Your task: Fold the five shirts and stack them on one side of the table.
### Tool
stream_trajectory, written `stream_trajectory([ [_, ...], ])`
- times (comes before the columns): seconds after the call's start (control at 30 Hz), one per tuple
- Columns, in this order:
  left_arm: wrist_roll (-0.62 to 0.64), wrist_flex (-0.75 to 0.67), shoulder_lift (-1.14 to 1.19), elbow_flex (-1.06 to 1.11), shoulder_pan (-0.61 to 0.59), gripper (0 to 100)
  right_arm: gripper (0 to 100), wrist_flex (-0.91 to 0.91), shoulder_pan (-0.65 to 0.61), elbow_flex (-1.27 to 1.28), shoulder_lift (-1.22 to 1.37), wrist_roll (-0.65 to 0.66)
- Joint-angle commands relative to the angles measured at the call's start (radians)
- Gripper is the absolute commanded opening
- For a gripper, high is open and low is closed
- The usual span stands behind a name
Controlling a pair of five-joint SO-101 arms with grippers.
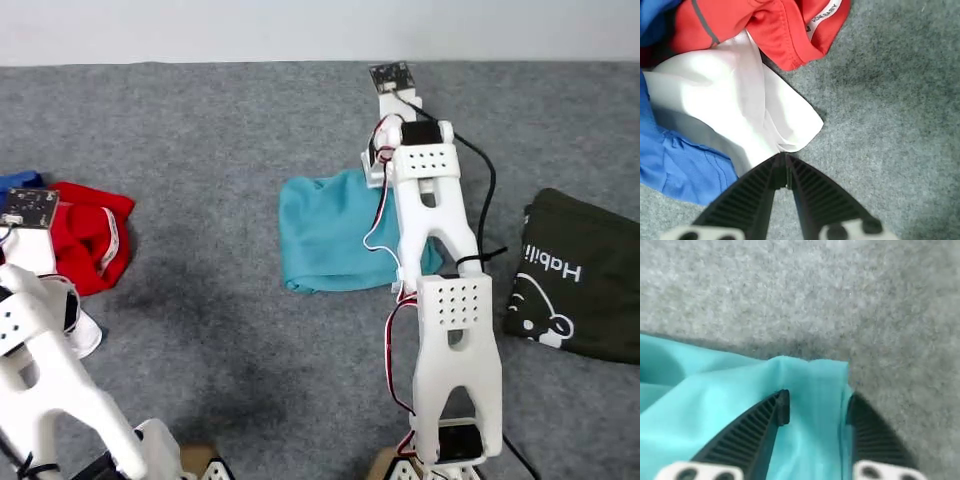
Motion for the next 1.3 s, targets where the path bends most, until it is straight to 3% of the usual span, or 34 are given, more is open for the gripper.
stream_trajectory([
  [0.0,-0.009,-0.012,-0.034,-0.007,-0.002,1,34.7,0.096,-0.033,-0.133,-0.097,0.017],
  [0.2,-0.005,0.025,-0.038,-0.085,0.012,1,23.9,0.265,-0.033,-0.293,-0.111,0.025],
  [0.3,0.002,0.058,-0.029,-0.151,0.092,1,12.1,0.348,-0.019,-0.339,-0.108,0.025],
  [0.4,0.094,0.063,-0.028,-0.203,0.236,1,0.5,0.403,0.008,-0.364,-0.113,0.025],
  [0.6,0.255,0.040,0.123,-0.302,0.560,1,1.0,0.412,0.137,-0.362,-0.133,0.025],
  [0.83,0.350,0.058,0.543,-0.644,0.799,1,0.9,0.412,0.291,-0.359,-0.211,0.026],
  [1.0,0.351,0.103,0.835,-0.935,0.901,6,0.9,0.414,0.371,-0.359,-0.222,0.026],
  [1.27,0.388,0.195,1.227,-1.484,0.941,13,0.9,0.414,0.407,-0.361,-0.223,0.026],
])
